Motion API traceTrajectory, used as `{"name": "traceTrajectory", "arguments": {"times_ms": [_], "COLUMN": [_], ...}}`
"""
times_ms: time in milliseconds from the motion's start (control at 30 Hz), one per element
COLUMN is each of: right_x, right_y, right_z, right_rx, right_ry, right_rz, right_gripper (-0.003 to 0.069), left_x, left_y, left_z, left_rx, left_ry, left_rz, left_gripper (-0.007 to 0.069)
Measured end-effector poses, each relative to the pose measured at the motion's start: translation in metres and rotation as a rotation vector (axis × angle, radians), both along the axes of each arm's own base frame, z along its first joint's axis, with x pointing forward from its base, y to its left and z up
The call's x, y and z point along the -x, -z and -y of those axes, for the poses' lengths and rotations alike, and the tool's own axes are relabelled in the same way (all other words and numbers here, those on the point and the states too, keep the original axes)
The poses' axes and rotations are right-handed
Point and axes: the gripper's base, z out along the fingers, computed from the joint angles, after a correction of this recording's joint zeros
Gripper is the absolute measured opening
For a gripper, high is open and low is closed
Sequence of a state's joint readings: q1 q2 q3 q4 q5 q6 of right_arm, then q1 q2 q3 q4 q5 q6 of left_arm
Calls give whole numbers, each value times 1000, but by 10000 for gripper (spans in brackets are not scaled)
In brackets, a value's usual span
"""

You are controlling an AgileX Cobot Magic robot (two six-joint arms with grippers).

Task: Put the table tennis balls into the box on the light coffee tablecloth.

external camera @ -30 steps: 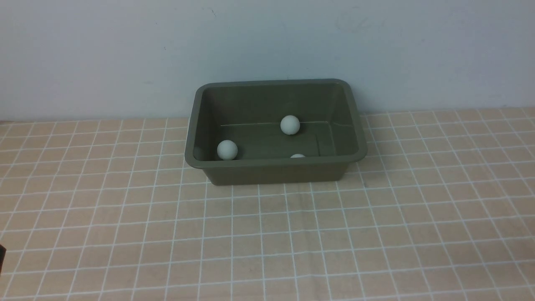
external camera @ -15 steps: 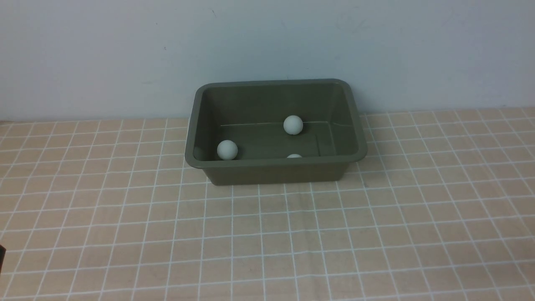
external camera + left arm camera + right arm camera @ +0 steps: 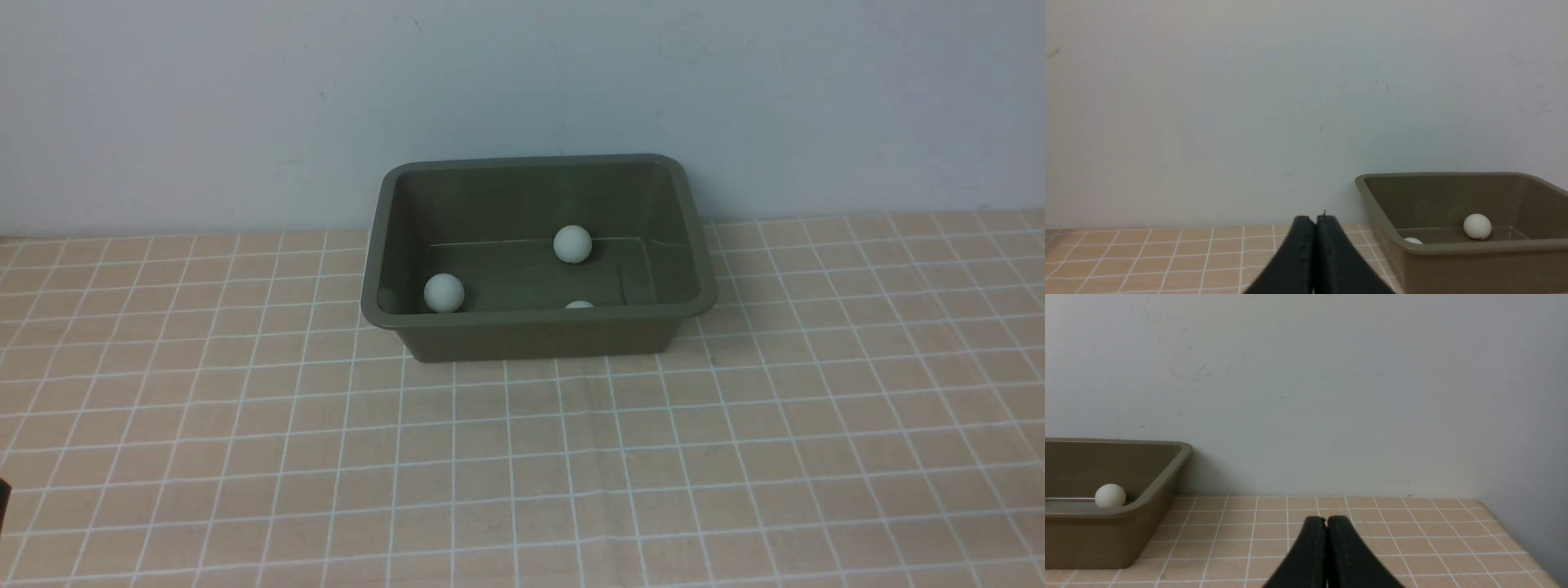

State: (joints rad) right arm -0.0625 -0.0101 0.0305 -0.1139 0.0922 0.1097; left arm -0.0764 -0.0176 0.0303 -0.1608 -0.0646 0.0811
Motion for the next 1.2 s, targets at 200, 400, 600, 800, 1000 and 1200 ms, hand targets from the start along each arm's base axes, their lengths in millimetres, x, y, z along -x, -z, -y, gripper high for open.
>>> {"name": "traceTrajectory", "arguments": {"times_ms": [200,400,600,800,1000,1200], "right_x": [0,0,0,0,0,0], "right_y": [0,0,0,0,0,0], "right_z": [0,0,0,0,0,0], "right_rx": [0,-16,-19,-20,-20,-19], "right_ry": [0,-1,-1,-1,-1,-1], "right_rz": [0,1,1,0,0,0], "right_gripper": [-18,-18,-18,-18,-18,-18], "left_x": [0,0,0,0,0,0], "left_y": [0,0,0,0,0,0], "left_z": [0,0,0,0,0,0], "left_rx": [0,0,0,0,0,0], "left_ry": [0,0,0,0,0,0], "left_rz": [0,0,0,0,0,0], "left_gripper": [-64,-64,-64,-64,-64,-64]}}
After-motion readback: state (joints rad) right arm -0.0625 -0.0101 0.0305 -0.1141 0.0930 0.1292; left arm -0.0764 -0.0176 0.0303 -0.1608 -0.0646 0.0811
